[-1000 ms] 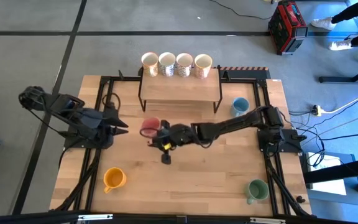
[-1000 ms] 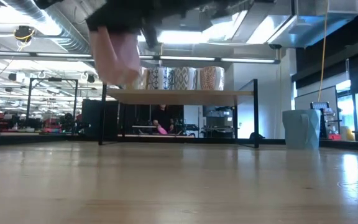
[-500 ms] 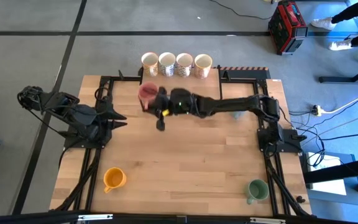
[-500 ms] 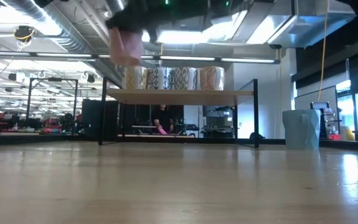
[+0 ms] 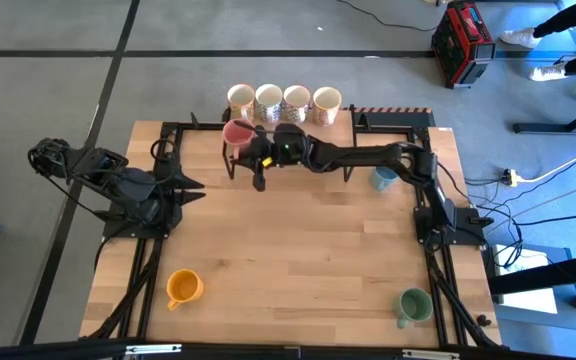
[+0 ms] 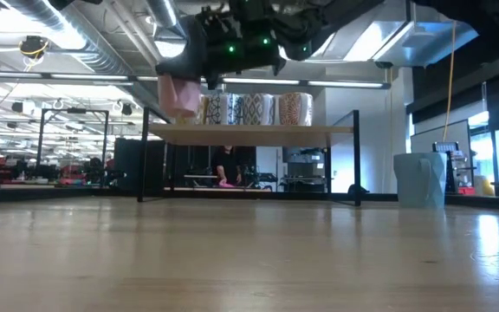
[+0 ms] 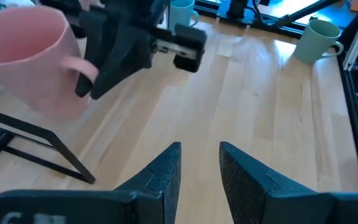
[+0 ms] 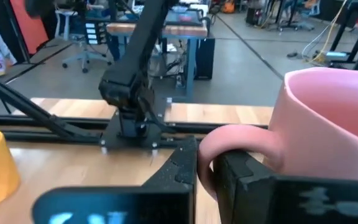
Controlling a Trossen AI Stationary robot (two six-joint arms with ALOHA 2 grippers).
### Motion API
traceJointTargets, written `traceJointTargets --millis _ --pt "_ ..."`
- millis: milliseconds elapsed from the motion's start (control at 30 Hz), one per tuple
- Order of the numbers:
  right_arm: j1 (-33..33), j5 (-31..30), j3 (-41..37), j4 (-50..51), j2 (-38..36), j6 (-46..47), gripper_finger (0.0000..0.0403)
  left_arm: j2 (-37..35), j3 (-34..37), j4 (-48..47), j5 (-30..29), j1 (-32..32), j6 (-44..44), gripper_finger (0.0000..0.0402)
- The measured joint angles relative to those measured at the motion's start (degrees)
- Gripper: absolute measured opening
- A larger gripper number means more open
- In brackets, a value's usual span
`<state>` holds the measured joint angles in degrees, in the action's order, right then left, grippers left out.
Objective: Place coffee mugs
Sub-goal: Put the pink mug on the shelf
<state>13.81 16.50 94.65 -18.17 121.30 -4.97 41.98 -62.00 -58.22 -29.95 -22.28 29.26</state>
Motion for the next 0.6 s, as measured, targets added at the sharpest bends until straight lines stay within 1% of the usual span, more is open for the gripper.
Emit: traceJointTargets --millis 300,600 --pt "2.4 1.2 0.0 -0.5 0.9 0.1 0.0013 0.0 0.0 0.0 -0.7 0.0 0.1 0.0103" --pt "2.9 2.6 0.0 -1.4 0.9 0.2 0.0013 0.0 0.0 0.0 -1.0 0.0 0.1 0.0103"
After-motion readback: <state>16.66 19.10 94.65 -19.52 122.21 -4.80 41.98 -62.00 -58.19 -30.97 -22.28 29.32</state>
